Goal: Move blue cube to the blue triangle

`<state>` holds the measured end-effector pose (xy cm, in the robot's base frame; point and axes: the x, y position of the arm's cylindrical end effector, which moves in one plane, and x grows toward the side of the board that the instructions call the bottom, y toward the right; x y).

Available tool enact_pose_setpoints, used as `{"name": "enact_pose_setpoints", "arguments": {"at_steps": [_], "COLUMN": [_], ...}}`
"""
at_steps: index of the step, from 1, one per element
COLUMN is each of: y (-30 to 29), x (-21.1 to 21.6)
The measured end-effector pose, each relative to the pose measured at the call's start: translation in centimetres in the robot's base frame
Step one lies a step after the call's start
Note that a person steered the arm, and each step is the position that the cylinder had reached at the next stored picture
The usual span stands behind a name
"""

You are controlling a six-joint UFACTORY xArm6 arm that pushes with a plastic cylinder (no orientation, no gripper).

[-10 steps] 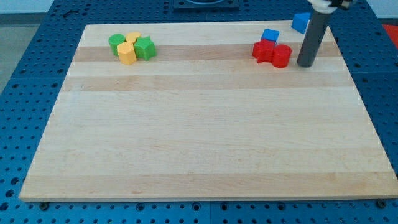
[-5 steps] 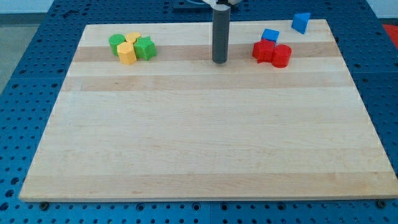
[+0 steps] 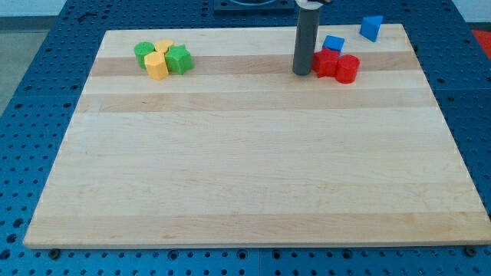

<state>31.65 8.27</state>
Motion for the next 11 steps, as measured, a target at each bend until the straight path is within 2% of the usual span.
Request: {"name": "enact_pose_setpoints", "arguments": {"at_steps": [2, 4, 6, 9, 11], "y": [-0.9, 2.4, 2.9, 4.5, 5.7], "x": [-2.2, -0.7, -3.5, -2.8, -6.4]}}
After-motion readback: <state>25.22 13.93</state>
